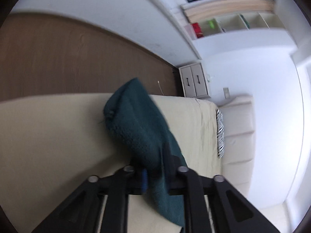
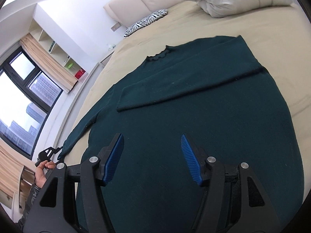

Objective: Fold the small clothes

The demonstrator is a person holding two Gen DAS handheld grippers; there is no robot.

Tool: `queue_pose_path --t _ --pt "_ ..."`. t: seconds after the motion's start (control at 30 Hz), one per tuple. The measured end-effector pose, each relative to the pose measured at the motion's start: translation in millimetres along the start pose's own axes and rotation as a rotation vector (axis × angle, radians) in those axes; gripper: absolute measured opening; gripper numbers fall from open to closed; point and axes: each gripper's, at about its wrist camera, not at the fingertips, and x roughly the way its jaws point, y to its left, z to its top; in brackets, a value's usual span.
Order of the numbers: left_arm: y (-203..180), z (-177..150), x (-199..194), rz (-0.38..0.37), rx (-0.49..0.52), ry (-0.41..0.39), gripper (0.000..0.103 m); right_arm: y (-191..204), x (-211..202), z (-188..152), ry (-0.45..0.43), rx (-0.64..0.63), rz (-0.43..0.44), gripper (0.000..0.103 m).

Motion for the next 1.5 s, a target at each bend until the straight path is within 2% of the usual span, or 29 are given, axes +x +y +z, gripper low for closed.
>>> queue_pose_path --t 0.13,0.23,0.3,0.37,0.47,0.53,0.63,0.67,0.73,0.77,0.8,0.83,0.9,0.97,1.17,1.4,1.5 --pt "-75.6 -35.5 5.5 0.012 0.297 0.013 0.008 -22.3 -9.0 -6.4 -0.019 0.043 -0.011 0.060" --pt "-142.0 -85.1 15.3 0.025 0.572 0.035 0.008 -41.5 -16.3 -11.2 -0.027 0.094 -0.011 0.060" --pt "-182.9 -137.4 21.3 0.031 0.797 0.046 0.008 -51.6 -21.3 -12.5 -0.038 0.109 -0.011 0.060" --pt "-211.5 -204.8 28.1 0.031 1.017 0.073 0.008 -61.8 -27.5 -15.2 -0.049 0.126 -0.013 0.059" --pt "-225.1 -295.6 42.7 0.028 1.271 0.140 0.009 -73.7 -33.4 -17.5 -0.057 0.148 -0.018 0.059" --pt "-218.8 -347.9 48.3 0.038 1.404 0.162 0.009 -82.4 -37.1 -19.0 -0.063 0.162 -0.021 0.060" --pt "-208.6 -393.4 59.9 0.061 1.507 0.180 0.012 -92.5 -42.0 -20.8 -0.070 0.181 -0.026 0.060" --pt "-204.4 -403.8 63.0 0.074 1.530 0.190 0.015 -94.9 -43.2 -20.9 -0.073 0.183 -0.027 0.060" --pt "-192.3 -414.6 67.9 0.101 1.557 0.219 0.015 -98.3 -43.6 -20.9 -0.073 0.186 -0.029 0.060" --pt "-186.6 -419.4 66.1 0.109 1.564 0.224 0.020 -99.7 -42.6 -20.6 -0.068 0.189 -0.030 0.060" --pt "-181.5 -421.2 68.7 0.121 1.571 0.247 0.031 -100.3 -40.9 -20.1 -0.063 0.189 -0.030 0.060" --pt "-176.8 -420.4 69.8 0.128 1.572 0.261 0.038 -99.6 -38.6 -19.4 -0.057 0.188 -0.032 0.060" --pt "-169.2 -417.2 65.9 0.134 1.569 0.259 0.069 -92.0 -28.5 -15.9 -0.034 0.187 -0.035 0.059" --pt "-164.0 -413.7 60.2 0.140 1.562 0.264 0.078 -85.8 -16.4 -10.6 0.000 0.170 -0.028 0.060" --pt "-148.7 -393.6 31.6 0.119 1.529 0.352 0.080 -47.9 30.4 20.8 0.084 0.106 0.039 0.060" --pt "-132.0 -338.8 6.6 0.072 1.306 0.383 0.082 -8.1 116.2 48.6 0.243 0.132 0.126 0.066" --pt "-128.5 -307.9 -2.5 0.043 1.201 0.371 0.082 9.8 138.8 54.3 0.242 0.116 0.120 0.067"
